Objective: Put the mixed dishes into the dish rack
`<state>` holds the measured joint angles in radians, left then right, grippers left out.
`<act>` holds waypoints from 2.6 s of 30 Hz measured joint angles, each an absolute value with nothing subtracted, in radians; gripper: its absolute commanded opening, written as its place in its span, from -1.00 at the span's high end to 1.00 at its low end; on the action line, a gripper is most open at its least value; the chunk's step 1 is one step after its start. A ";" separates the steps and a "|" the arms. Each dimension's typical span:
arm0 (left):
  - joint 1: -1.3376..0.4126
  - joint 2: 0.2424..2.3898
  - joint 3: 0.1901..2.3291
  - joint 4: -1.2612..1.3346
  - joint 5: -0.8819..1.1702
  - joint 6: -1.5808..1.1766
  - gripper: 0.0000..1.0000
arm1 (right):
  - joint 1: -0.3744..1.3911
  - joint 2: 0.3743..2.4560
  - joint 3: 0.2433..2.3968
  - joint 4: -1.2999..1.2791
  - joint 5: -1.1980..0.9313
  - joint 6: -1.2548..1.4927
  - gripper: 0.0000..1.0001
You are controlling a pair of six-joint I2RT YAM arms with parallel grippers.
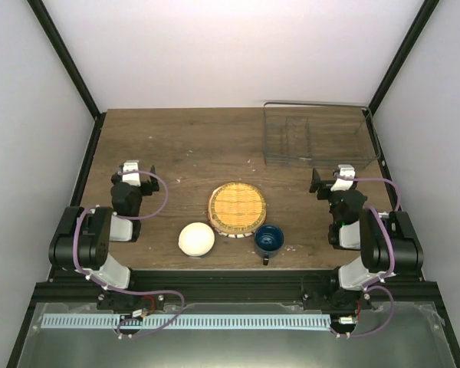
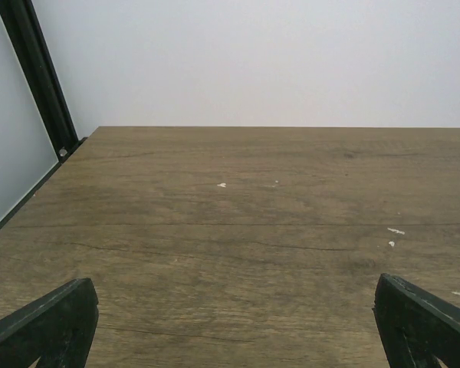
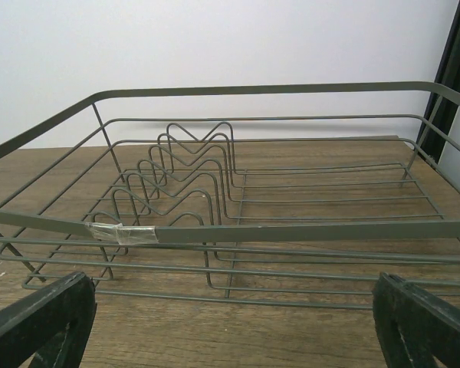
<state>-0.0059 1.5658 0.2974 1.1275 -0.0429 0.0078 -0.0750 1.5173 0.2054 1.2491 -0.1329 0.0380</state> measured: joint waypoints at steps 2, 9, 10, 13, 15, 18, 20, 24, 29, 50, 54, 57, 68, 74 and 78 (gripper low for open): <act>-0.006 1.566 0.297 1.127 -0.043 0.008 -0.99 | -0.075 1.517 0.205 1.249 -0.133 0.038 -1.00; -0.006 1.566 0.297 1.127 -0.043 0.008 -1.00 | -0.075 1.517 0.205 1.249 -0.133 0.038 -1.00; -0.006 1.566 0.297 1.127 -0.043 0.008 -0.99 | -0.075 1.517 0.205 1.249 -0.133 0.038 -1.00; -0.006 1.566 0.297 1.127 -0.043 0.008 -1.00 | -0.075 1.517 0.205 1.249 -0.133 0.038 -1.00; -0.006 1.566 0.297 1.127 -0.043 0.007 -1.00 | -0.075 1.517 0.205 1.249 -0.133 0.038 -1.00; -0.006 1.566 0.297 1.127 -0.040 0.008 -0.99 | -0.075 1.517 0.205 1.249 -0.133 0.038 -1.00; -0.006 1.566 0.297 1.127 -0.035 0.008 -0.99 | -0.075 1.517 0.205 1.249 -0.133 0.038 -1.00; -0.006 1.566 0.297 1.127 -0.025 0.009 -1.00 | -0.075 1.517 0.205 1.249 -0.133 0.038 -1.00; -0.005 1.566 0.298 1.120 -0.014 0.009 -0.99 | -0.075 1.517 0.205 1.249 -0.133 0.038 -1.00; -0.008 1.309 0.373 0.830 -0.014 0.000 -0.71 | -0.031 1.336 0.438 0.777 -0.001 0.027 -0.99; -0.065 1.258 0.432 0.680 -0.071 -0.001 -0.68 | 0.006 1.249 0.453 0.629 0.082 0.041 -1.00; -0.119 1.237 0.496 0.556 -0.102 -0.003 -0.68 | 0.034 1.215 0.531 0.458 0.138 0.061 -1.00; -0.143 1.169 0.822 0.057 -0.111 -0.109 -0.70 | 0.072 1.278 1.030 -0.081 0.186 0.159 -1.00; -0.145 1.169 0.937 -0.132 -0.110 -0.176 -0.73 | 0.075 1.464 1.338 -0.300 0.174 0.185 -1.00; -0.146 1.165 0.934 -0.228 -0.111 -0.207 -0.74 | 0.081 1.599 1.501 -0.415 0.159 0.200 -1.00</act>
